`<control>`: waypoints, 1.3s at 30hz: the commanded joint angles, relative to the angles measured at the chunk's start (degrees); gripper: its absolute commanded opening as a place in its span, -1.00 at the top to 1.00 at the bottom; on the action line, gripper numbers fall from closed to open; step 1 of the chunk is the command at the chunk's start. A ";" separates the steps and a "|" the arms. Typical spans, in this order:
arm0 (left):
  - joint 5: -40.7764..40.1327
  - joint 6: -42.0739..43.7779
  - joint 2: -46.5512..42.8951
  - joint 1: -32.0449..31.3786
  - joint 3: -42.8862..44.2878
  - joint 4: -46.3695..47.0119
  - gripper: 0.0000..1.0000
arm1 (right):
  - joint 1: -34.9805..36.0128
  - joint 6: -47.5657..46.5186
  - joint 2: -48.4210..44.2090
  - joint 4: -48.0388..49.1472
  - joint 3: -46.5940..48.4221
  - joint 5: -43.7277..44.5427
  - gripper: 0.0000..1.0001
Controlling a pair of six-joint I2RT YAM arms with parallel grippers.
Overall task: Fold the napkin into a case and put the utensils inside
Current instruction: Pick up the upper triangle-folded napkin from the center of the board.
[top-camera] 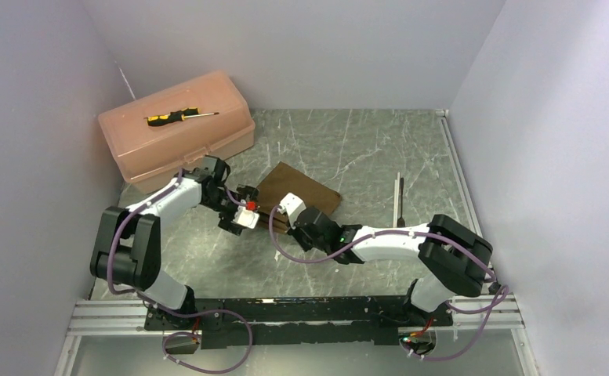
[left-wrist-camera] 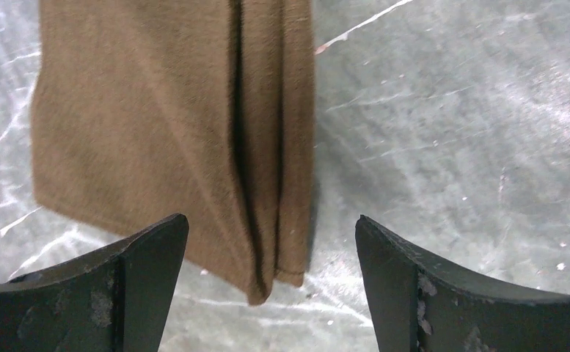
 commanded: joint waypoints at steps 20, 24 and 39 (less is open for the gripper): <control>-6.03 -8.73 3.34 -3.05 -3.80 12.83 -0.46 | -4.62 3.59 -4.19 3.21 1.23 -3.32 1.00; -7.34 -9.51 2.60 -3.18 -5.27 14.53 -0.36 | -5.43 4.03 -4.42 3.38 1.20 -3.96 1.00; -15.40 -23.10 -1.22 -4.54 -3.96 25.83 0.94 | -10.20 5.09 -5.48 -1.86 4.78 -7.88 1.00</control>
